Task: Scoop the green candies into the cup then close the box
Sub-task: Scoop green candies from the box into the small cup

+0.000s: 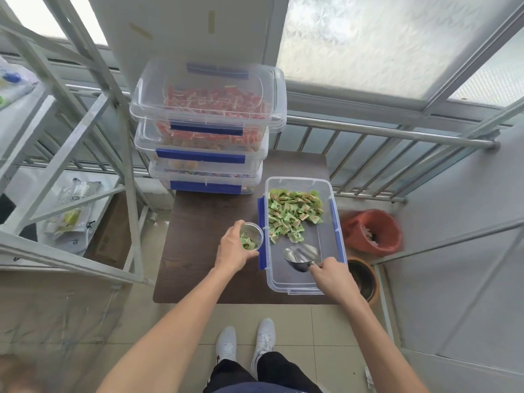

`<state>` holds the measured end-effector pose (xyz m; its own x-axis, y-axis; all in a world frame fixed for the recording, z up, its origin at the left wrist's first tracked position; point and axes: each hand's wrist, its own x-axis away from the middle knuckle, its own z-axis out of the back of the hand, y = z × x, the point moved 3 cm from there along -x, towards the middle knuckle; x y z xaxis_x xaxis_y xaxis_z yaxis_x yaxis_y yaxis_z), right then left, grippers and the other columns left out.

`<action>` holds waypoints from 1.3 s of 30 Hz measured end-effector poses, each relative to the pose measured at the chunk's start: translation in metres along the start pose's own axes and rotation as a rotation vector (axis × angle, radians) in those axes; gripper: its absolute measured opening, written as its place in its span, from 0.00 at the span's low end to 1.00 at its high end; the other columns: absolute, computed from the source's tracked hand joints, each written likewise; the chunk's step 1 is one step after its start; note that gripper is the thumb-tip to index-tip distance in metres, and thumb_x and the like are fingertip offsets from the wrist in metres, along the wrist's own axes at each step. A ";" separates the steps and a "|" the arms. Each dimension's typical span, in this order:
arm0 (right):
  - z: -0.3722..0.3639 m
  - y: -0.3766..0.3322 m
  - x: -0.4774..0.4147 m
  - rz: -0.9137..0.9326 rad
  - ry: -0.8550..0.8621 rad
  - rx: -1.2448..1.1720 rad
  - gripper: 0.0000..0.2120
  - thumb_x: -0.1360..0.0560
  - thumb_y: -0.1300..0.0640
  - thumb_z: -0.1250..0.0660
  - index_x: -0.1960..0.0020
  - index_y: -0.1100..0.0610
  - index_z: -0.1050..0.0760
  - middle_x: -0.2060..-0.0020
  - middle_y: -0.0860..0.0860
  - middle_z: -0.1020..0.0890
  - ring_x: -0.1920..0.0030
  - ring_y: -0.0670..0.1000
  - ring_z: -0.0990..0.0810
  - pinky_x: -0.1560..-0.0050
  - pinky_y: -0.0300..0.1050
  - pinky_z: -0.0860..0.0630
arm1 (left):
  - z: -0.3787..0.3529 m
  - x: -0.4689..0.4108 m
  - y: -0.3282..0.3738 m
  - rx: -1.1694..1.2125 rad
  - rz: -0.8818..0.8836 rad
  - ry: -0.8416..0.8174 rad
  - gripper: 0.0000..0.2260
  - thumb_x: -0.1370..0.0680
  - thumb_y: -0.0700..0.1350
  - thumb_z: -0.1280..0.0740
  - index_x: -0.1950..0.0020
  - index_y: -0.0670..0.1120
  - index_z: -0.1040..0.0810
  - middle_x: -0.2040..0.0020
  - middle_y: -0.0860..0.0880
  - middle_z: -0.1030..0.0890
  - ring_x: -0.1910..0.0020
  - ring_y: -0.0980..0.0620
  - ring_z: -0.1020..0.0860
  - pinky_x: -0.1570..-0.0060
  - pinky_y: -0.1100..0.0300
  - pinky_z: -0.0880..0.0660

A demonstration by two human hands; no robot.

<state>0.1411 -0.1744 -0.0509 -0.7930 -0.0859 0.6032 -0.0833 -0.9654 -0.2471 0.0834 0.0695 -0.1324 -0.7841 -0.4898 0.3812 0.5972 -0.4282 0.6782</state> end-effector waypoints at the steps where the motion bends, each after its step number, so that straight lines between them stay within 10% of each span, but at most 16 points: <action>1: -0.007 0.003 -0.004 -0.020 -0.025 -0.001 0.15 0.22 0.51 0.42 0.63 0.58 0.33 0.57 0.61 0.20 0.58 0.61 0.24 0.62 0.48 0.33 | 0.000 0.000 0.000 -0.015 0.006 -0.001 0.38 0.33 0.46 0.17 0.27 0.50 0.32 0.31 0.46 0.24 0.34 0.45 0.23 0.37 0.49 0.24; 8: -0.038 0.005 -0.019 -0.108 -0.100 -0.076 0.17 0.20 0.57 0.44 0.39 0.65 0.24 0.38 0.67 0.22 0.39 0.66 0.22 0.44 0.52 0.27 | 0.001 0.001 0.000 -0.180 0.049 -0.017 0.41 0.34 0.50 0.16 0.29 0.47 0.36 0.32 0.45 0.26 0.36 0.44 0.22 0.41 0.45 0.22; 39: -0.093 -0.054 -0.125 -0.098 -0.087 -0.617 0.16 0.15 0.51 0.44 0.42 0.63 0.26 0.42 0.63 0.20 0.42 0.64 0.22 0.48 0.52 0.29 | 0.003 -0.026 0.007 -0.123 0.029 -0.047 0.36 0.38 0.48 0.14 0.42 0.53 0.35 0.40 0.51 0.24 0.42 0.50 0.23 0.42 0.53 0.23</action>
<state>0.1885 -0.0885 -0.1833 -0.7139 -0.0488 0.6985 -0.5067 -0.6525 -0.5635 0.1078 0.0815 -0.1353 -0.7716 -0.4685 0.4304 0.6336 -0.5057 0.5855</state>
